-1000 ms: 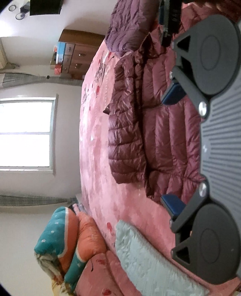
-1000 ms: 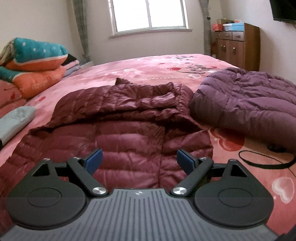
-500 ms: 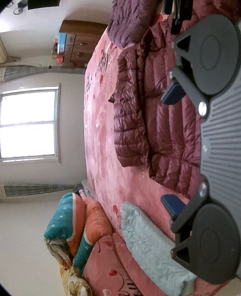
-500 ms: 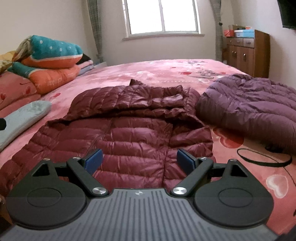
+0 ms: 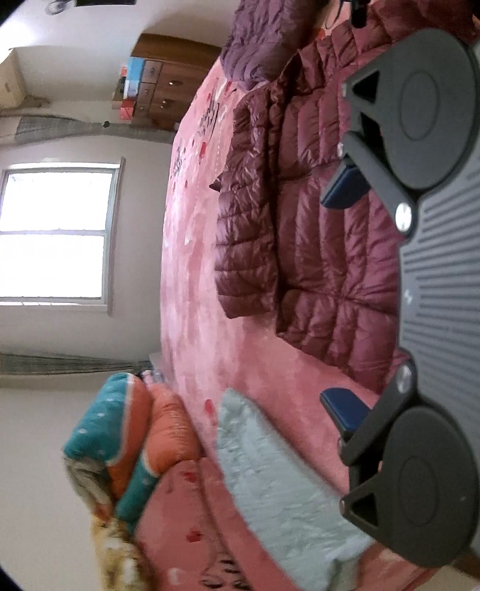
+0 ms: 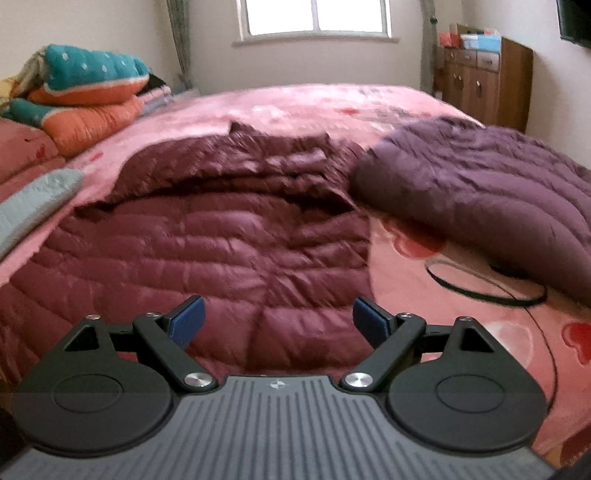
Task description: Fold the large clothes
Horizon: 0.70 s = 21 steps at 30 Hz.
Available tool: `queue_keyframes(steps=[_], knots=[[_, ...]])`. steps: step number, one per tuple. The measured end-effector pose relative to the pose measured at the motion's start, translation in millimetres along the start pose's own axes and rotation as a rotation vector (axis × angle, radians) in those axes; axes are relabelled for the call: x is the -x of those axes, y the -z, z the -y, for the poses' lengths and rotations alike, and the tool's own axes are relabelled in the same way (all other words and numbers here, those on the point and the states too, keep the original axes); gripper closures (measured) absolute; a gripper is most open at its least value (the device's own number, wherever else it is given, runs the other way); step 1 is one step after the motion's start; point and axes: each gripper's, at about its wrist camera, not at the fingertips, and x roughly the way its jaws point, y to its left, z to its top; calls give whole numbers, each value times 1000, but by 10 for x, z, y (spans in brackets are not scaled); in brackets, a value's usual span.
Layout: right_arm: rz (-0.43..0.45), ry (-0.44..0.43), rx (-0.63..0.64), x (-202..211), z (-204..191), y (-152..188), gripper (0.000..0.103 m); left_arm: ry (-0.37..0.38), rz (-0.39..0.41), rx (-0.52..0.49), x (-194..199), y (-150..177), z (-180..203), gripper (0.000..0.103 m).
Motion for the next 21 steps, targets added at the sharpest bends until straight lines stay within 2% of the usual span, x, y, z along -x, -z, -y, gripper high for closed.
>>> queue_keyframes(steps=[4,8,11,14,21], knots=[[-81,-2,-49,-37,194,77,0,28,-32,50,-118,133,-267,1],[-161,-17,-105,-106,364,141,0,63,-83,141,-272,289,-540,1],[-211,-62,-160,-166,461,170,0,66,-120,189,-377,383,-684,1],[-247,-52,-170,-236,496,198,0,76,-135,244,-456,442,-791,1],[-317,-28,-173,-405,559,235,0,67,-183,306,-620,545,-982,1]])
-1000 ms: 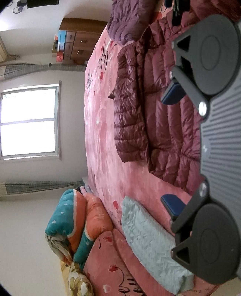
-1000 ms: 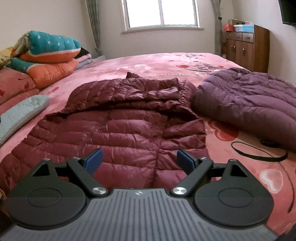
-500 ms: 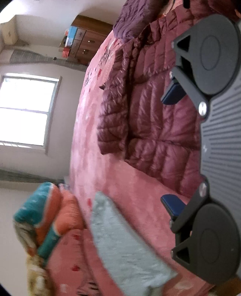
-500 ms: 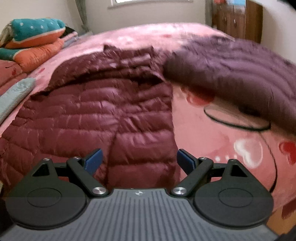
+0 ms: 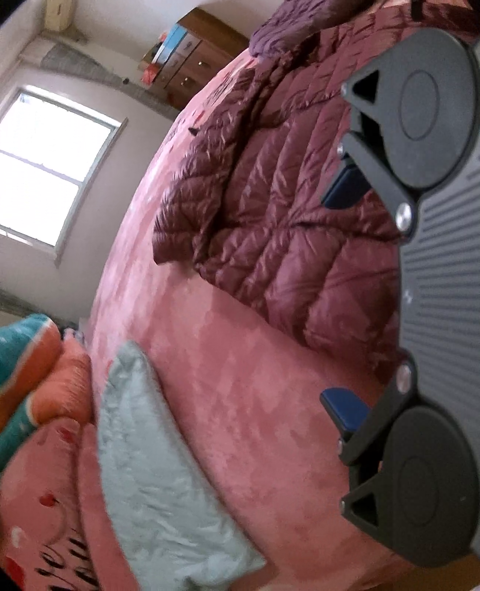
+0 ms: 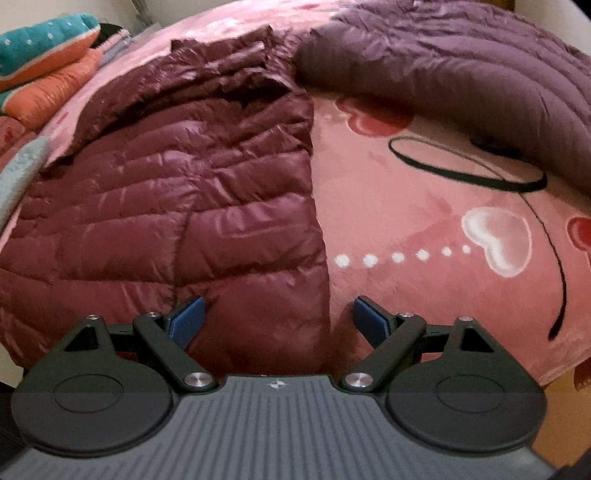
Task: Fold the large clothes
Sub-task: 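Grasp the jacket hem with the right tool while the left tool grasps the side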
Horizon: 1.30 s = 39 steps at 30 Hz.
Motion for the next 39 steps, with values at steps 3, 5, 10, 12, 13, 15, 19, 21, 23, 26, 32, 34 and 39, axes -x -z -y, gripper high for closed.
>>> queue_keyframes(steps=[3,5,10,12,13,15,19,21,23,26,32,34,39], knots=[[-25,-12,-12,-80,40,-16,0,17,-19,41,-49,-5,-81,1],[-34,-35,-24,-88,60,-20,0,34,-34,52,-78,3,-102,1],[-75,-94,-24,-163,33,-33,0,41,-84,58,-170,34,-109,1],[-94,-127,-9,-184,10,-24,0,32,-85,65,-182,36,-127,1],[-102,-131,4,-195,-12,-21,0,21,-83,73,-183,31,-144,1],[-112,-126,21,-210,-42,-10,0,-7,-70,98,-183,25,-194,1],[-136,-128,50,-239,-86,8,0,-39,-72,137,-206,22,-266,1],[-150,-132,62,-258,-118,20,0,-47,-87,138,-235,29,-273,1],[-154,-129,69,-276,-145,24,0,-40,-110,130,-270,39,-257,1],[-159,-134,51,-278,-155,22,0,-44,-138,109,-316,58,-222,1],[-162,-133,66,-287,-139,10,0,-24,-158,122,-334,72,-239,1],[-160,-134,80,-276,-166,17,0,-1,-170,108,-335,76,-205,1],[-137,-165,78,-223,-176,41,26,71,-194,58,-309,92,-103,9]])
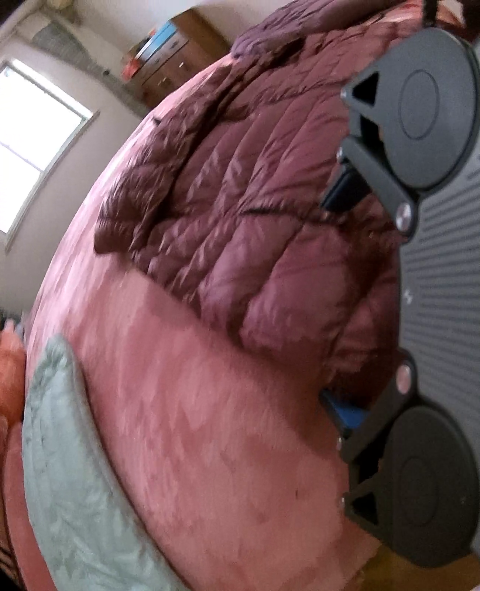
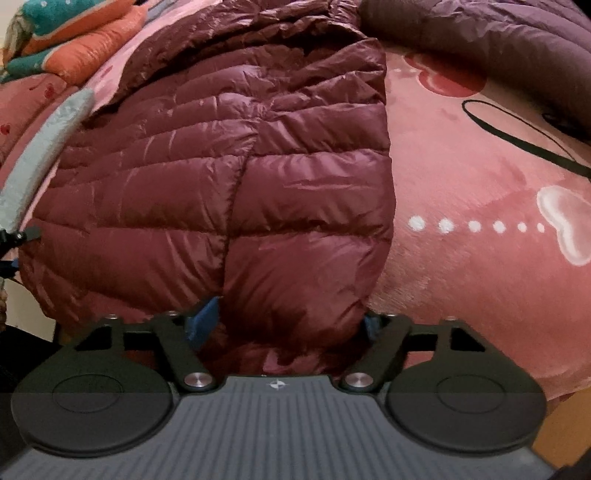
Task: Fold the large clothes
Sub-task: 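Grasp the jacket hem with the right tool while the left tool grasps the side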
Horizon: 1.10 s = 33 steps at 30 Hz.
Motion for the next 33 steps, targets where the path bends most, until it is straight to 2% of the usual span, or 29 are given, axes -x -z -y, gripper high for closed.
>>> queue_keyframes(steps=[1,2,3,5,7,9,15,18,20,22,23,25,29,33], knots=[[2,-9,-2,18,7,-2,32,9,-5,-10,-1,2,19,14],[3,-25,-4,22,18,-5,47,19,-8,-14,5,5,31,19],[5,-37,-8,27,24,-8,53,28,-11,-11,12,5,35,22],[3,-50,-16,37,45,-22,57,44,-3,5,47,3,26,41],[6,-65,-23,45,67,-39,61,62,8,33,71,-5,1,43],[12,-91,-25,66,71,-46,67,84,6,59,70,-3,-25,39],[4,-102,-28,7,80,-127,68,82,-1,31,35,-18,39,36],[-11,-99,-48,4,77,-130,66,85,-2,20,28,-23,64,50],[-16,-93,-53,-33,49,-150,65,88,-3,20,24,-29,67,73],[-19,-82,-39,-50,19,-145,65,108,-2,26,27,-39,67,82],[-19,-76,-32,-64,-19,-150,62,110,-1,24,31,-41,72,83],[-18,-78,-21,-62,-51,-141,63,114,2,20,34,-38,85,85],[-6,-110,-26,-41,-50,-154,76,136,24,32,75,-45,106,89],[34,-186,-64,50,27,-191,81,193,58,65,138,-83,135,90]])
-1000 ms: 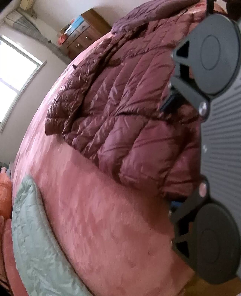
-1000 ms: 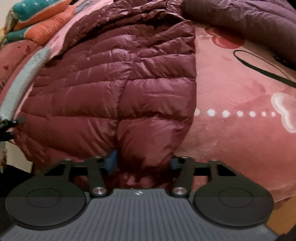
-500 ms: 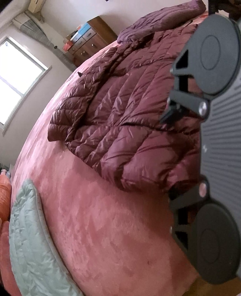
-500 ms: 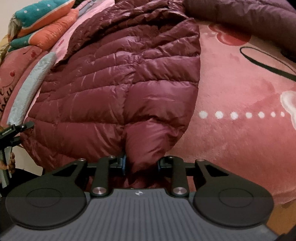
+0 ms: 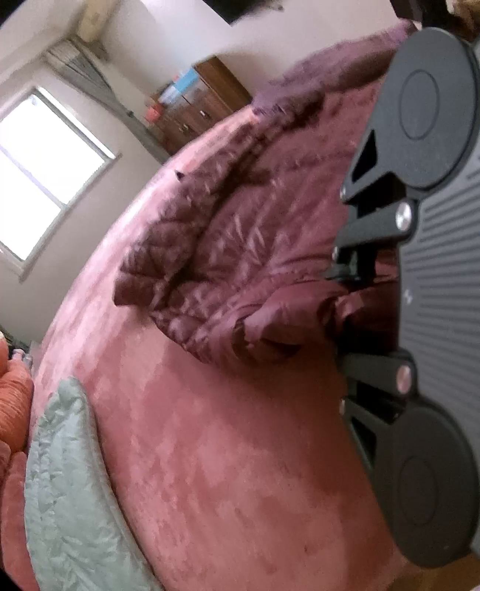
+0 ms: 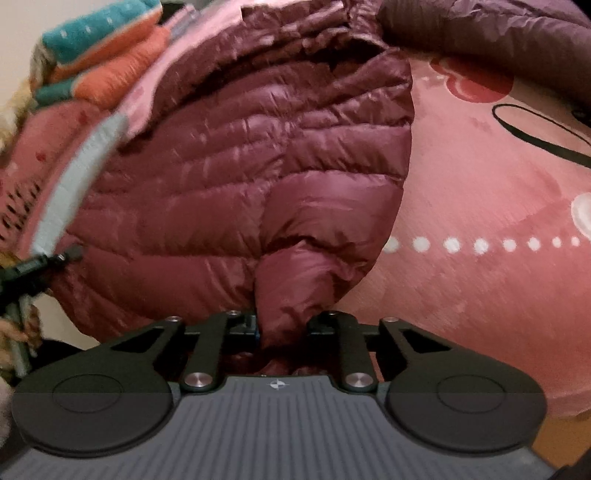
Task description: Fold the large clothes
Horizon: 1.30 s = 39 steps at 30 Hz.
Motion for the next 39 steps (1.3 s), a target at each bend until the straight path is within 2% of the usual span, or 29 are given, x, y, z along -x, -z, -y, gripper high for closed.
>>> queue_keyframes(steps=[3,8,16,20,23,28,31,39], knots=[[53,-110,-56,121,82,-60,82,66,33,27,59,-59,51,90],[151,-359,-193,248,238,-174,82,171,96,74,112,-205,166,91],[296,-618,-342,266,288,-462,82,289,189,171,-24,-597,322,90],[389,-675,-428,185,370,-755,82,313,239,210,-159,-864,377,90],[453,-717,-497,164,544,-962,82,305,275,229,-304,-1094,424,90],[541,-738,-598,-44,739,-1284,82,275,301,249,-673,-1440,507,90],[561,-742,-652,-210,909,-1423,82,253,307,253,-901,-1570,545,90],[560,-689,-717,-625,1290,-1800,82,129,275,231,-1568,-1870,577,90]])
